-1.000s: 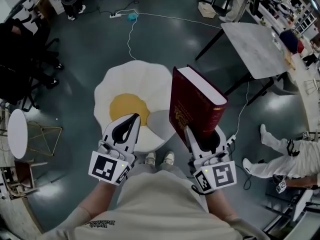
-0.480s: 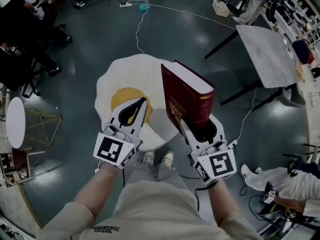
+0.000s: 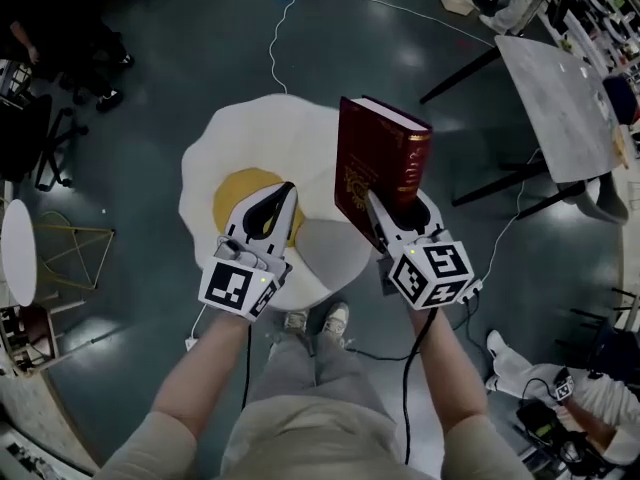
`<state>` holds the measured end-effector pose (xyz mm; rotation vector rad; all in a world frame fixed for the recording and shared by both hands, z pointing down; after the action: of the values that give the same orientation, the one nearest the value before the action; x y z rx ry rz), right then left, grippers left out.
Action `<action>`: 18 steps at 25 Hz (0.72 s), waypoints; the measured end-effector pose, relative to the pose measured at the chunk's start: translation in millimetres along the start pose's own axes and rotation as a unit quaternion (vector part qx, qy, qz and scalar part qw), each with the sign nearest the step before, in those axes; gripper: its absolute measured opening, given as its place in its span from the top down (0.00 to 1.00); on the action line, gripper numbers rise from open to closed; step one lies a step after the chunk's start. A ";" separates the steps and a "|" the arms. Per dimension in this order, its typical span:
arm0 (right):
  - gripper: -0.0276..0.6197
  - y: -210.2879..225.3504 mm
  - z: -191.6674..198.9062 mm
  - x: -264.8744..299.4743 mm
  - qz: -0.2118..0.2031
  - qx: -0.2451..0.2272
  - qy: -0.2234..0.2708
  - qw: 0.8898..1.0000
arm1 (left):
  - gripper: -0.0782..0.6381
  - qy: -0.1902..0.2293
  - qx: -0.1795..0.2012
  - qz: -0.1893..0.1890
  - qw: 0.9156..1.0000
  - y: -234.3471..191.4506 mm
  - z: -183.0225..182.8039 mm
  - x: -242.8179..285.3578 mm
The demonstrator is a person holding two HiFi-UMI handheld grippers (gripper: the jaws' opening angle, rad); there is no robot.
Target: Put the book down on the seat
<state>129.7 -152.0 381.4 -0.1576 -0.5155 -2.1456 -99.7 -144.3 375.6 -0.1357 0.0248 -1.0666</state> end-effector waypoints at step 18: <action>0.62 154.1 228.5 149.4 -0.002 0.117 -0.100 0.988 | 0.88 -0.102 -0.022 0.011 0.995 -32.9 292.3 98.6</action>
<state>147.9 -247.4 679.5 -0.2406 -0.8791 -2.0652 -55.6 -217.2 673.8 -0.2825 -0.1341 -1.0262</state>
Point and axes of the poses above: the fingertips, and each gripper's own axes: x forward along the fingers, y to its right, z out of its underside, the point moved 8 cm from there along -x, backward along the fingers, and after that the axes turned 10 degrees about -z, right-handed, at the moved point
